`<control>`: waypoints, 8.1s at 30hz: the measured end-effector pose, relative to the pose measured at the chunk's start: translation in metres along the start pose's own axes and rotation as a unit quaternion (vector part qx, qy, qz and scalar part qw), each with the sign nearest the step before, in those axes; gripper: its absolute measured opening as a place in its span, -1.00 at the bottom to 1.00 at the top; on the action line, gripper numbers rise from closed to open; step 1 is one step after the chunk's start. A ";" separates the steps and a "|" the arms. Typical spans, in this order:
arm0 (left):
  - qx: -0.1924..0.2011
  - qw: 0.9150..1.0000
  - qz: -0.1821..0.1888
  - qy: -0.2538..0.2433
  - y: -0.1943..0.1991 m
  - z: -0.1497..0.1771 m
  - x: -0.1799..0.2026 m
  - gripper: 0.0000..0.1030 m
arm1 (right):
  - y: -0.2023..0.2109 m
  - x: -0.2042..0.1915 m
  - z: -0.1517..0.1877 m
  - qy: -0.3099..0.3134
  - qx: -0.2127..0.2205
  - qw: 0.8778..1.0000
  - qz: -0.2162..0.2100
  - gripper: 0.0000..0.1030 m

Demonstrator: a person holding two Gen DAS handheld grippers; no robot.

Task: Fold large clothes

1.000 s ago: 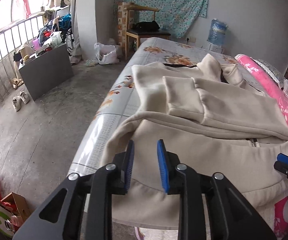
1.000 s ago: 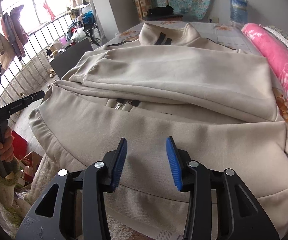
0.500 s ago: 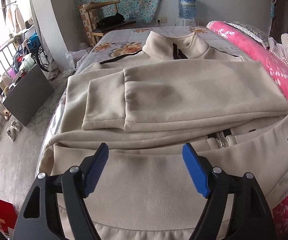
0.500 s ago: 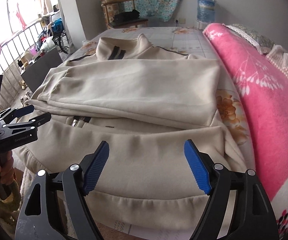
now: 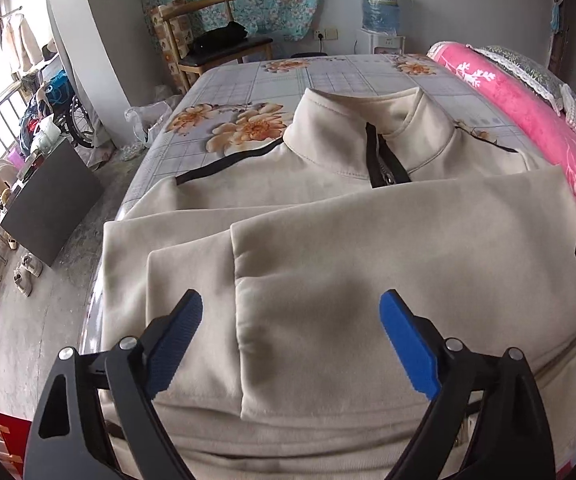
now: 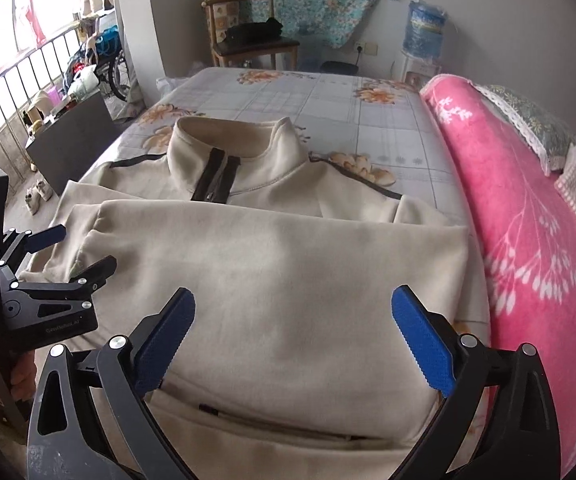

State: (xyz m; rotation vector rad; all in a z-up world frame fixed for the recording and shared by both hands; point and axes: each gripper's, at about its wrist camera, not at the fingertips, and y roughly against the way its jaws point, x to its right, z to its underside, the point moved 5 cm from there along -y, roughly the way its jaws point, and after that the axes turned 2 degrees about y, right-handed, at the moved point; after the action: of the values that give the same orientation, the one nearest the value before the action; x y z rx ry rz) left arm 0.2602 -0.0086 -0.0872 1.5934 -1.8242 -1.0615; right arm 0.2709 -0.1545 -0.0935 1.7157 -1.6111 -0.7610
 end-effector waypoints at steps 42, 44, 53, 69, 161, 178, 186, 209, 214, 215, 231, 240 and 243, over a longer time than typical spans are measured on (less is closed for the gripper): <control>-0.017 0.999 0.039 0.023 -0.034 0.006 -0.002 0.90 | -0.032 -0.003 -0.056 0.100 -0.048 0.992 -0.059 0.84; -0.015 0.999 0.039 0.023 -0.035 0.006 -0.002 0.90 | -0.026 -0.020 -0.089 0.106 -0.019 0.990 -0.094 0.84; -0.009 0.999 0.040 0.023 -0.034 0.007 -0.002 0.90 | -0.128 -0.055 -0.159 -0.014 -0.173 0.970 -0.168 -0.45; -0.001 0.999 0.046 0.022 -0.034 0.007 -0.001 0.90 | -0.208 -0.086 -0.154 0.046 -0.391 0.916 -0.083 -0.38; -0.039 0.972 0.220 0.072 -0.038 -0.037 0.004 -0.76 | -0.103 0.037 -0.031 -0.061 -0.139 0.968 -0.199 -0.58; 0.013 0.970 0.231 0.074 -0.001 -0.045 -0.021 -0.76 | -0.073 -0.024 -0.014 0.081 -0.063 0.986 -0.135 -0.36; -0.060 0.981 0.169 0.074 -0.055 -0.051 -0.007 -0.75 | -0.068 -0.023 -0.011 0.084 -0.062 0.987 -0.119 -0.36; 0.004 0.978 0.128 0.163 0.072 0.138 -0.132 -0.73 | 0.047 -0.051 0.147 0.058 -0.090 0.984 -0.139 0.34; -0.002 0.981 0.113 0.157 0.064 0.145 -0.140 -0.62 | 0.043 -0.053 0.152 0.047 -0.087 0.985 -0.139 0.40; -0.004 0.982 0.111 0.155 0.062 0.145 -0.141 -0.62 | 0.043 -0.053 0.150 0.044 -0.088 0.986 -0.138 0.40; -0.015 0.972 0.164 0.165 0.050 0.135 -0.152 -0.26 | 0.042 -0.049 0.152 0.025 -0.089 0.983 -0.156 0.52; -0.028 0.947 0.219 0.232 0.038 0.127 -0.163 -0.26 | 0.047 -0.045 0.153 0.022 -0.082 0.983 -0.163 0.52; -0.025 0.956 0.202 0.209 0.035 0.118 -0.153 -0.26 | 0.047 -0.044 0.153 0.019 -0.080 0.983 -0.167 0.52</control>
State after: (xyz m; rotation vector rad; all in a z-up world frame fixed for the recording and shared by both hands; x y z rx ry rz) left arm 0.1772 0.1685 -0.1079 1.2237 -1.7060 -0.5327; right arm 0.1186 -0.1229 -0.1517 1.8908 -1.2131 -0.9824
